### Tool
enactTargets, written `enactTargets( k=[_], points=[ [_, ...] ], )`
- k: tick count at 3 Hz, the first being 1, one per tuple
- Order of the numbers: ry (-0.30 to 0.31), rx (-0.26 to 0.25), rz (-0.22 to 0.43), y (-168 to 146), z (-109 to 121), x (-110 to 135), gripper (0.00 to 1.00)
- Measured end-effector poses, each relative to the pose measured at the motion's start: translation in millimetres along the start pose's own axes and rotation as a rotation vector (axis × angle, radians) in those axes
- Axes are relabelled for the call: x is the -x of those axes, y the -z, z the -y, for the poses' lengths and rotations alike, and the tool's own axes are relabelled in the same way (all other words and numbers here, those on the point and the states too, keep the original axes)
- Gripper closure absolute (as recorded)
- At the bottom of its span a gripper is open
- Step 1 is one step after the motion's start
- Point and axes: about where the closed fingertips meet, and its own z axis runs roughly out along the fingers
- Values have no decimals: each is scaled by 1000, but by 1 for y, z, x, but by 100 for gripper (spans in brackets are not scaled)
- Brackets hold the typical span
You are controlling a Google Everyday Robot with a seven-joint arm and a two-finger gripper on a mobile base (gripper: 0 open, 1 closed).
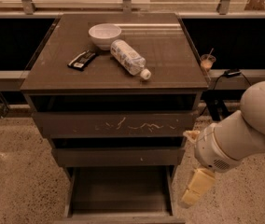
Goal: Close bottom drawer
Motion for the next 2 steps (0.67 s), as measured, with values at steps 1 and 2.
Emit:
enactTargets(
  k=[1, 2],
  points=[
    [26, 14, 7, -8, 1, 1, 0],
    [89, 11, -6, -61, 14, -26, 0]
  ],
)
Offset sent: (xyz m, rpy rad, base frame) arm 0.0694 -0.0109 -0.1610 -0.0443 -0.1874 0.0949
